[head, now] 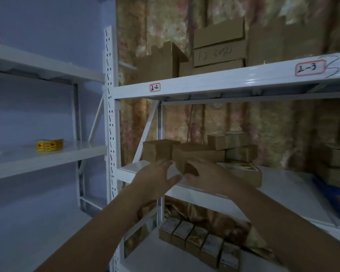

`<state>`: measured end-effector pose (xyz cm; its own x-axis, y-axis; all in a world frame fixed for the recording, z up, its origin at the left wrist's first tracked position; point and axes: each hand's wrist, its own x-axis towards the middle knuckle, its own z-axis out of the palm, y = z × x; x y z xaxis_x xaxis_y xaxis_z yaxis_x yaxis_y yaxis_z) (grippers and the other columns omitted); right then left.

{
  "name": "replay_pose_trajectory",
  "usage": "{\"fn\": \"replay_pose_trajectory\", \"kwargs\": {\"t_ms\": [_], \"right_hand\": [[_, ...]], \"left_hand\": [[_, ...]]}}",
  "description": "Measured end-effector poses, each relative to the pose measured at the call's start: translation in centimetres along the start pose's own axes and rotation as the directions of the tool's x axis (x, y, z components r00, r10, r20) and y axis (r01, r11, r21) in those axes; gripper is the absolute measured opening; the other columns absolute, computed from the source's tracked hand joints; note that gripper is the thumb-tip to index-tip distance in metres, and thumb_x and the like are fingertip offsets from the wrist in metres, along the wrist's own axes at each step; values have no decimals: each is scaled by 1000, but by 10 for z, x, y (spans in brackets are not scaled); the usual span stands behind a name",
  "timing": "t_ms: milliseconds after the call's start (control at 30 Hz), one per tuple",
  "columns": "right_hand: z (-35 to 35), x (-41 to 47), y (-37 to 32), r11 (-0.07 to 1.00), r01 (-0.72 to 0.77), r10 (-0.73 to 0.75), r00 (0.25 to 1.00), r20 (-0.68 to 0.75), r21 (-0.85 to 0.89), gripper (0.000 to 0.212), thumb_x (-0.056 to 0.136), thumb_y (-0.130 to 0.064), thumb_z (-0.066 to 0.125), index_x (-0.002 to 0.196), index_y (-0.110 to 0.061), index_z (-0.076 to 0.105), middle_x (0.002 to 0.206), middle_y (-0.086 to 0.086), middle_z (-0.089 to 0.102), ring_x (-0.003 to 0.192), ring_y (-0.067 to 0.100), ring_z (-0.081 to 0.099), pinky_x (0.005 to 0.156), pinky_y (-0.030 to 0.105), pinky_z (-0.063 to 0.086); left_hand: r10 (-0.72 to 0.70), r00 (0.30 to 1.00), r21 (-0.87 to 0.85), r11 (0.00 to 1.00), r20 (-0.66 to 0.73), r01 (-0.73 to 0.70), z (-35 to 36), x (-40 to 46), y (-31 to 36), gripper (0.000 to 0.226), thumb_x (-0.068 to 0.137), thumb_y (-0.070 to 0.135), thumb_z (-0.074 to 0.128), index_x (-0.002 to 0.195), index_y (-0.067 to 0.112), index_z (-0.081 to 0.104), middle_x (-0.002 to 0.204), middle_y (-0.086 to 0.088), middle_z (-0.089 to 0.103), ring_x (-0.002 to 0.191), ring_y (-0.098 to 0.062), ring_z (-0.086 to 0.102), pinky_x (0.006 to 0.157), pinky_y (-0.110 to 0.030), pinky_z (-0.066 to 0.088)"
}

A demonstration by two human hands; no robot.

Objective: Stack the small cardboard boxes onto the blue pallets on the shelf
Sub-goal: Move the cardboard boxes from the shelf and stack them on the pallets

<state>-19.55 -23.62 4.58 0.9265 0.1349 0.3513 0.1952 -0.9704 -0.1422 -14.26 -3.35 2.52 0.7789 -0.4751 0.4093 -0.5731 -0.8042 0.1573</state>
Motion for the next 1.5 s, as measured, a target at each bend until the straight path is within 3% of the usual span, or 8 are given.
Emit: {"fn": "replay_pose_trajectory", "kwargs": {"t_ms": [267, 467, 600, 800, 967, 1067, 1233, 1500], "right_hand": [[3, 51, 14, 995, 13, -19, 998, -66, -96, 52, 102, -47, 48, 146, -21, 47, 139, 6, 52, 127, 24, 47, 101, 37, 42], [-16, 84, 42, 993, -60, 33, 968, -248, -101, 56, 100, -41, 52, 150, -17, 44, 146, 8, 49, 136, 27, 41, 110, 32, 35], [-31, 92, 64, 985, -173, 155, 918, -365, -17, 59, 102, -36, 51, 155, -16, 35, 161, 13, 31, 151, 28, 22, 120, 33, 19], [-44, 98, 94, 833, -405, 552, 654, -517, 378, 66, 98, -41, 52, 154, -10, 35, 145, 10, 50, 131, 27, 48, 105, 36, 39], [-42, 103, 104, 701, -504, 713, 510, -481, 504, 56, 102, -37, 51, 145, -3, 46, 146, 19, 51, 134, 35, 47, 91, 30, 37], [-33, 109, 108, 648, -573, 761, 469, -447, 502, 61, 101, -47, 47, 143, -3, 47, 143, 19, 53, 134, 38, 45, 102, 35, 40], [-25, 112, 104, 691, -634, 719, 553, -420, 349, 46, 106, -48, 37, 126, -18, 65, 125, 17, 64, 123, 35, 55, 116, 52, 31], [-23, 122, 103, 697, -649, 705, 543, -456, 305, 55, 107, -51, 30, 141, -15, 53, 136, 18, 61, 129, 38, 50, 110, 44, 36]], "left_hand": [[71, 997, -126, 989, -8, -72, 19, 73, -27, 72, 89, 79, 29, 145, 39, 50, 147, 10, 54, 128, -18, 56, 105, -39, 47], [120, 987, -332, 931, -106, -149, 18, 130, -15, 40, 106, 48, 45, 137, 27, 60, 121, 10, 58, 119, -12, 56, 87, -21, 37], [100, 991, -507, 852, -87, -131, 20, 174, 1, 55, 105, 55, 39, 146, 20, 53, 145, -6, 58, 131, -24, 54, 98, -27, 37], [77, 997, -768, 637, -13, -59, 23, 256, 29, 102, 83, 89, 34, 137, 7, 60, 147, -18, 54, 133, -37, 52, 114, -43, 37], [213, 971, -732, 678, 108, -67, 30, 296, 53, 66, 107, 57, 30, 150, 10, 47, 149, -9, 50, 129, -25, 49, 89, -25, 31], [238, 965, -713, 696, 113, -88, 42, 307, 57, 64, 108, 54, 31, 146, 6, 51, 146, -12, 53, 120, -26, 53, 85, -26, 33], [299, 941, -705, 701, 156, -106, 55, 316, 55, 57, 108, 49, 36, 137, 6, 59, 122, -10, 62, 96, -20, 57, 70, -28, 40], [356, 934, -736, 627, -22, -256, 45, 314, 60, 48, 108, 40, 42, 101, 0, 67, 100, -10, 65, 101, -34, 65, 71, -35, 41]]}}
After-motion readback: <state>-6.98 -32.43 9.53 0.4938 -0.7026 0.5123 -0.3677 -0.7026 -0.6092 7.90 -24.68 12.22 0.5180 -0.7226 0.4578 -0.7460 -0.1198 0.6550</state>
